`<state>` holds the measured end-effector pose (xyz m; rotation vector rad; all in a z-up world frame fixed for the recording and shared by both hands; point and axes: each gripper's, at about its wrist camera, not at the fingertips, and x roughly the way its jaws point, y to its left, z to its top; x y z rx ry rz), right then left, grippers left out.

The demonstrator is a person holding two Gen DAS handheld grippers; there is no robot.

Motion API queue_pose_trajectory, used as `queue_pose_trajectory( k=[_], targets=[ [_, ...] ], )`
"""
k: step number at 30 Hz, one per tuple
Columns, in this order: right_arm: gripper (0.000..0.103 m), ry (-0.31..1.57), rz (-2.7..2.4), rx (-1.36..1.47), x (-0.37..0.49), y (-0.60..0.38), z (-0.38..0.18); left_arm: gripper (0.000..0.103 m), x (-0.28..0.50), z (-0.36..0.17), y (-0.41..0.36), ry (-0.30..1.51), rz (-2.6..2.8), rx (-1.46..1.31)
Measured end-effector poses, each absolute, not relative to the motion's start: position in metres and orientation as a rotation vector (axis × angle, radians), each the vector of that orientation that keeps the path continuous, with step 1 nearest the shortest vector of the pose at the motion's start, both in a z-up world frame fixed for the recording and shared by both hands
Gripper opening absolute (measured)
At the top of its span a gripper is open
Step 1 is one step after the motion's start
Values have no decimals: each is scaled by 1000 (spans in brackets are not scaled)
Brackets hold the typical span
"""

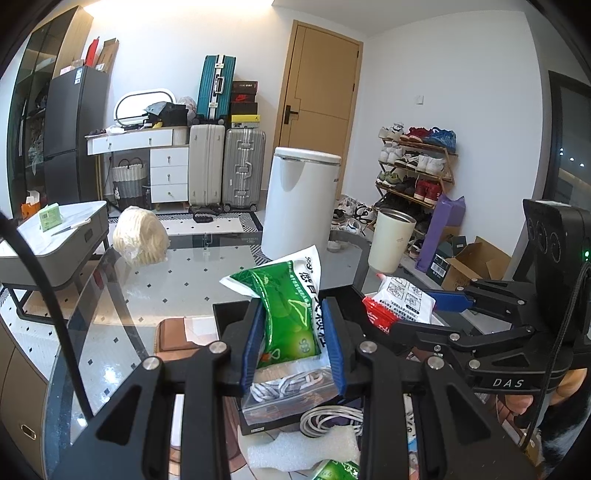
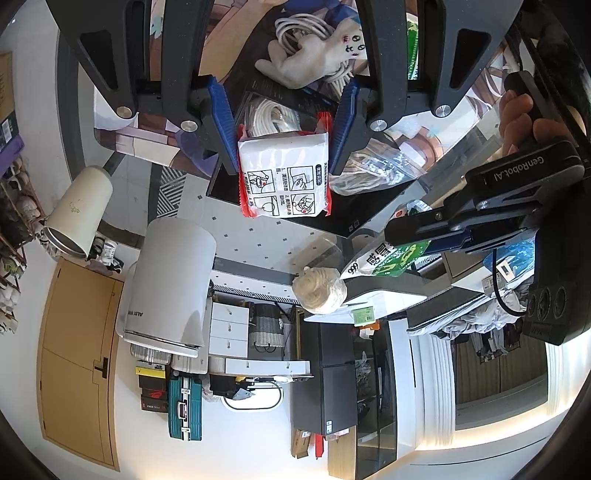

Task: Organize soft objects
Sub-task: 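Lower the white packet with right tool while left tool lowers green sachet into box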

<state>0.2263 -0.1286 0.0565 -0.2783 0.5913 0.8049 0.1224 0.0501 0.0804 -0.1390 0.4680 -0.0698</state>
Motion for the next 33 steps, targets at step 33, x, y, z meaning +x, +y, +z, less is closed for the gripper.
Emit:
queue_pose_trajectory(
  k=[33],
  targets=[
    [48, 708, 785, -415, 269, -83, 18, 31, 166, 34, 40, 603, -79, -73]
  ],
)
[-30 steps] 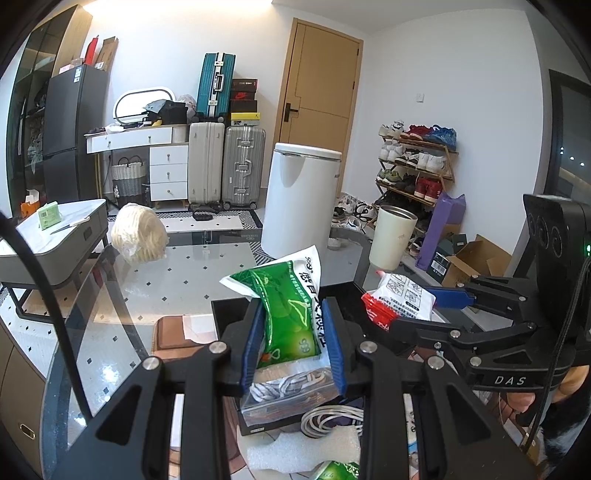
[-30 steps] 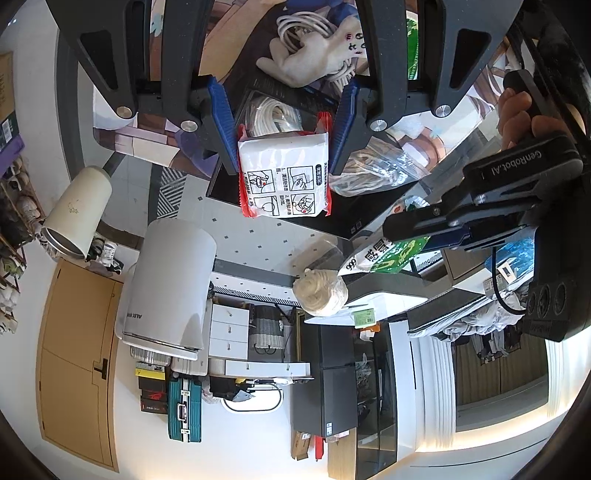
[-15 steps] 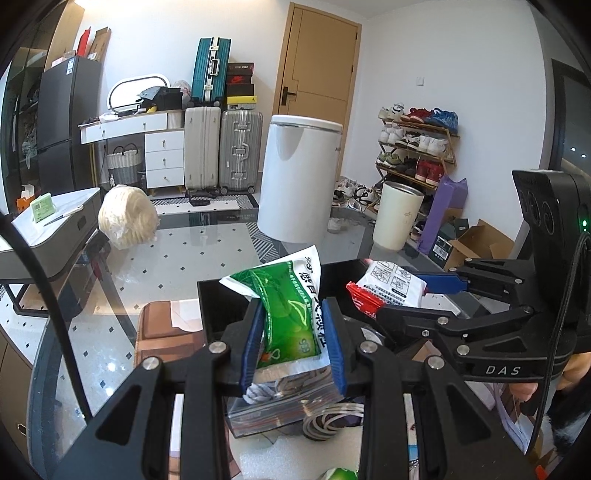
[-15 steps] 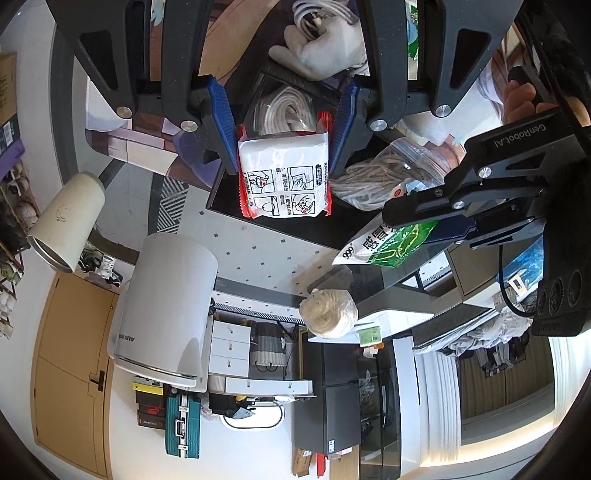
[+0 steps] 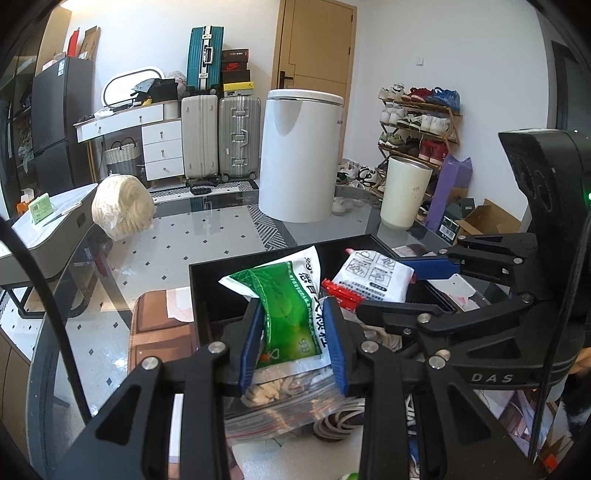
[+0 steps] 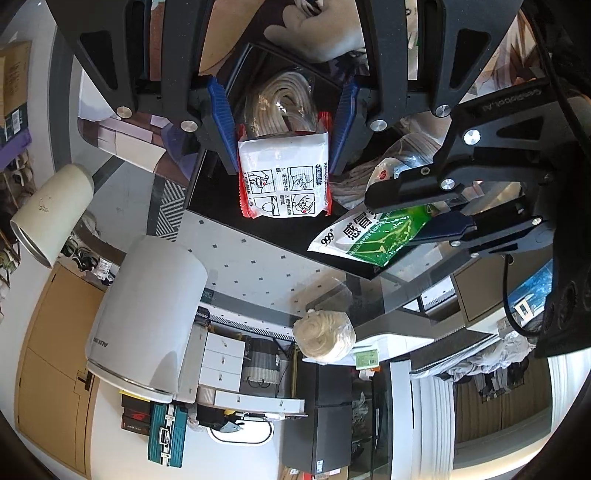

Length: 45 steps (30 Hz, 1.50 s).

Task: Organize soft objects
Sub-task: 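Lower the white packet with right tool while left tool lowers green sachet into box, then open both tools to release the packet and sachet into the box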

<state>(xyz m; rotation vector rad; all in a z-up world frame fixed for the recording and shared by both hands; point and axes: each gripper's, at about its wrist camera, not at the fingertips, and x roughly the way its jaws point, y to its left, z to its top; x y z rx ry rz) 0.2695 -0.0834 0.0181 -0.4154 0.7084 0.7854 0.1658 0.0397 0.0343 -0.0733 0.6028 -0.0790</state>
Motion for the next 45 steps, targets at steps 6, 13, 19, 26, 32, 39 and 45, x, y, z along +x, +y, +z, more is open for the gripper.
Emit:
queue_pose_trajectory(
  k=[6, 13, 19, 26, 32, 39, 45],
  targets=[
    [48, 719, 779, -430, 273, -81, 14, 31, 173, 25, 40, 636, -77, -63],
    [48, 724, 775, -464, 277, -75, 13, 31, 174, 24, 40, 643, -95, -72],
    [48, 745, 769, -474, 278, -73, 13, 32, 176, 25, 42, 664, -116, -66],
    [48, 770, 793, -459, 278, -75, 12, 32, 179, 26, 43, 685, -126, -58],
    [53, 727, 775, -483, 275, -78, 13, 38, 181, 26, 44, 697, -138, -67],
    [70, 698, 784, -466, 266, -89, 25, 60, 168, 32, 41, 679, -155, -63],
    [82, 656, 780, -444, 255, -102, 37, 99, 148, 44, 43, 620, -143, -89]
  ],
)
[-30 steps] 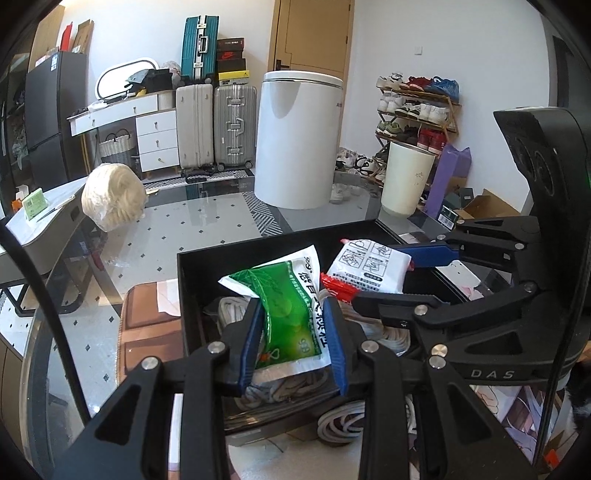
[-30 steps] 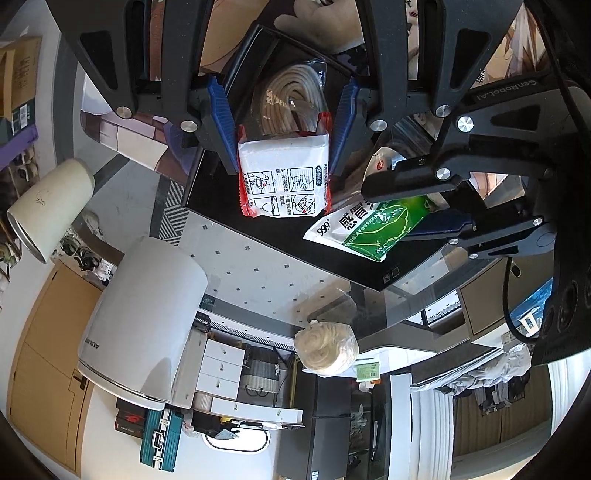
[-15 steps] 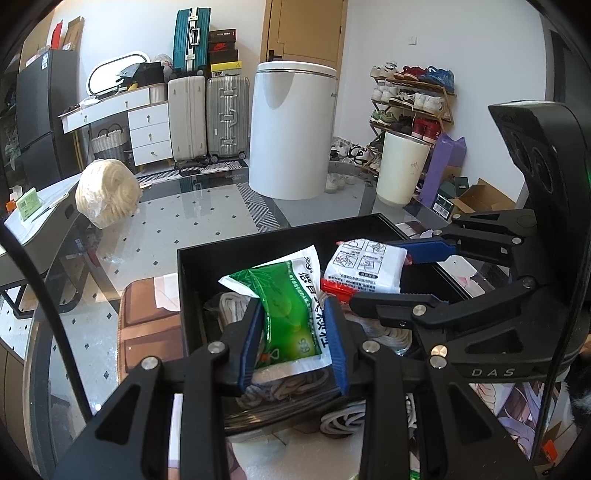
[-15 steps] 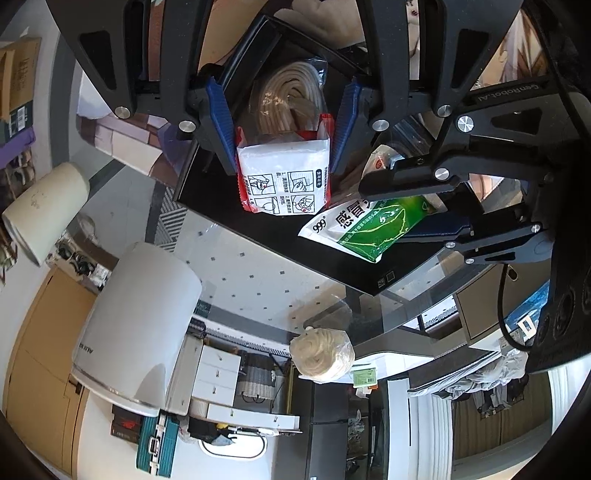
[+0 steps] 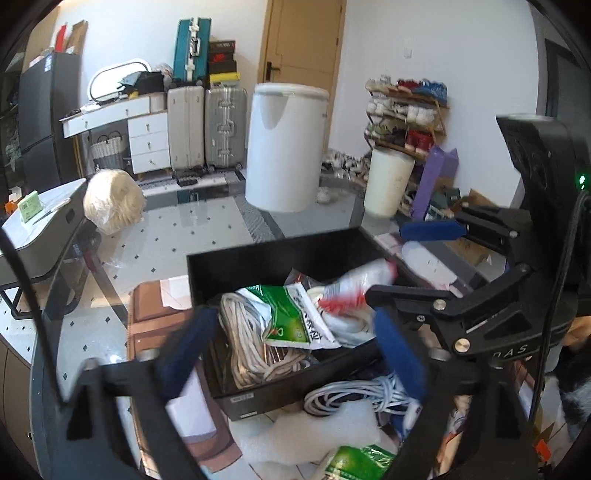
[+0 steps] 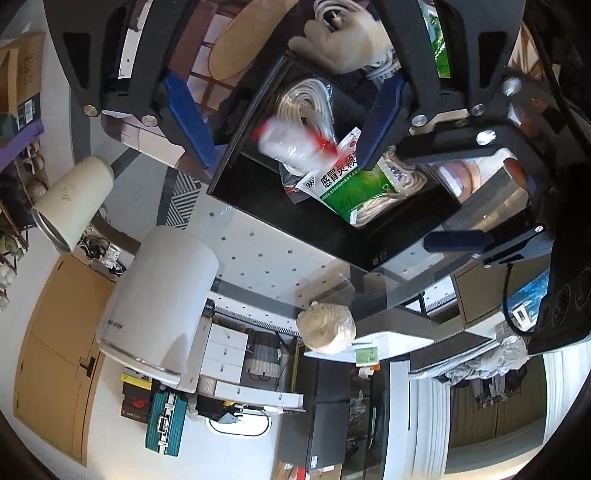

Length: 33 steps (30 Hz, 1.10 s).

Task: Organize soft objects
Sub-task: 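Open both tools to release the packet and sachet into the box, then grasp the white plush toy with right tool while left tool moves to green sachet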

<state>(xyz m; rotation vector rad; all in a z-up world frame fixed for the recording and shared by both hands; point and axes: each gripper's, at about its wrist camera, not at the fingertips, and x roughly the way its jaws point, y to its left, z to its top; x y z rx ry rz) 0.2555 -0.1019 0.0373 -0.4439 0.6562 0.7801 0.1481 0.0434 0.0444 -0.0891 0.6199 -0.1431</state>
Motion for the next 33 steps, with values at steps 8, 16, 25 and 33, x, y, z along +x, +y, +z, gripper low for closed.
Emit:
queue_pose_trajectory(
  k=[8, 16, 25, 33],
  targets=[
    [102, 634, 762, -356, 239, -122, 52, 103, 124, 56, 47, 552, -96, -116],
    [102, 646, 738, -265, 218, -144, 52, 103, 104, 59, 47, 534, -66, -110],
    [102, 675, 716, -194, 197, -161, 44, 103, 82, 48, 47, 550, -28, -133],
    [102, 718, 701, -173, 193, -167, 26, 103, 64, 31, 42, 588, -15, -100]
  ],
)
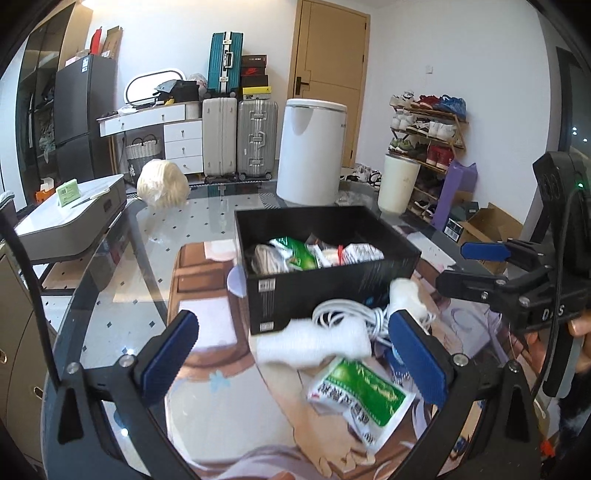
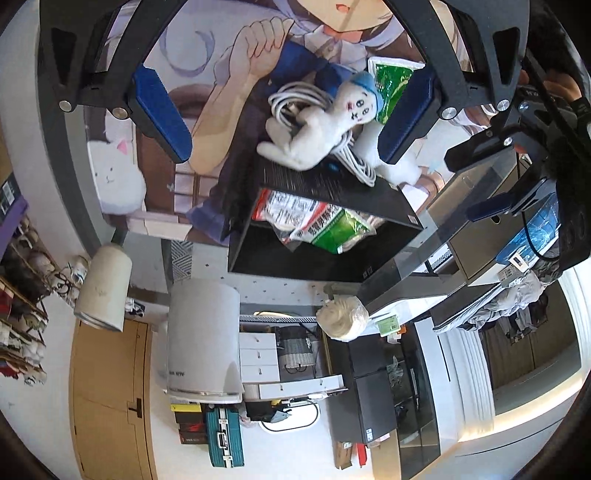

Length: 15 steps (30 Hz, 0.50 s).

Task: Organize soft objects
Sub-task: 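Grasp the white plush toy with right tool while left tool moves to green sachet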

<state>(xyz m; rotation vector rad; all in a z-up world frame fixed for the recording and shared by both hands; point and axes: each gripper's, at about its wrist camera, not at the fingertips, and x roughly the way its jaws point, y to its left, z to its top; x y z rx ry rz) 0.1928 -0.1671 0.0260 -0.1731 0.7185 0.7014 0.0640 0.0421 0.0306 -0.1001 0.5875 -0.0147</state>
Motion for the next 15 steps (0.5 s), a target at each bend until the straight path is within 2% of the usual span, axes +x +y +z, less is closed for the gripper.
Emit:
queue_pose_trajectory(
  k=[15],
  targets=[
    [102, 786, 703, -173, 188, -164, 0, 103, 57, 4, 29, 671, -17, -94]
  ],
)
